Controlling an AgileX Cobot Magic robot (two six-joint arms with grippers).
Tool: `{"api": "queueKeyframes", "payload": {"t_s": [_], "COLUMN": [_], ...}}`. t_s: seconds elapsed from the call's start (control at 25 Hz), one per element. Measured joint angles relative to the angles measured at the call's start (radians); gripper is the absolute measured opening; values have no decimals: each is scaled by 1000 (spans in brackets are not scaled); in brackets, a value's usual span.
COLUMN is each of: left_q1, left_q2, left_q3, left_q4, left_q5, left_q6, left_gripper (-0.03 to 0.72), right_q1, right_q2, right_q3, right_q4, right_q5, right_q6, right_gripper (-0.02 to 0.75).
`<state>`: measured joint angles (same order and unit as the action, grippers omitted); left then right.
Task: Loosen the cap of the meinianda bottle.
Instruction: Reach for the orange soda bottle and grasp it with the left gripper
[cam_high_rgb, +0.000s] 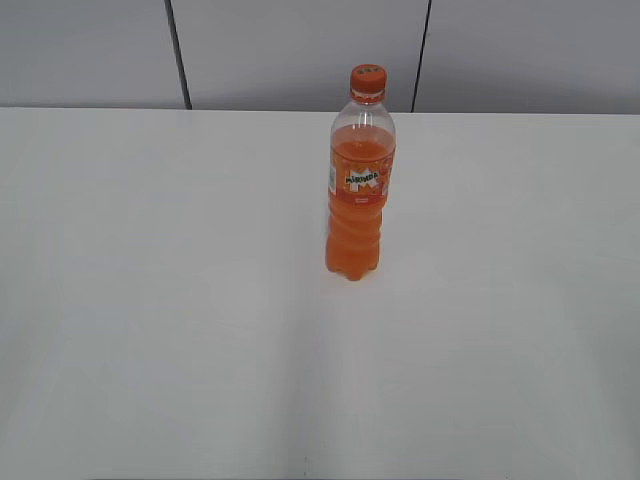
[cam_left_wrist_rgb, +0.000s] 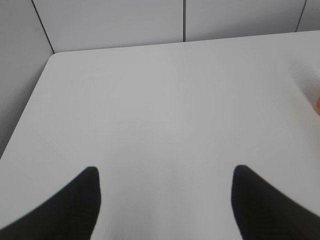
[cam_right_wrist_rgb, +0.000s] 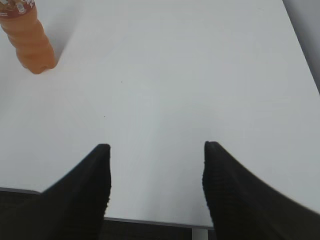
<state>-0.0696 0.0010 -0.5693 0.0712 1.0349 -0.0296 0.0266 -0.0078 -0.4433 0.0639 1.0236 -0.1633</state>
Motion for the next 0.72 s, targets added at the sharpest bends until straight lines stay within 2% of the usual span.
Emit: {"api": "queueKeyframes", "payload": {"t_s": [0.72], "left_q1": [0], "left_q2": [0], "left_q3": [0], "left_q4": [0], "left_q5": [0], "left_q6": [0], "left_gripper": [499], "right_q1": [0], "right_q2": [0], "right_q3": [0], "right_q4": [0], "right_q5": [0], "right_q6": [0], "right_gripper": [442]}}
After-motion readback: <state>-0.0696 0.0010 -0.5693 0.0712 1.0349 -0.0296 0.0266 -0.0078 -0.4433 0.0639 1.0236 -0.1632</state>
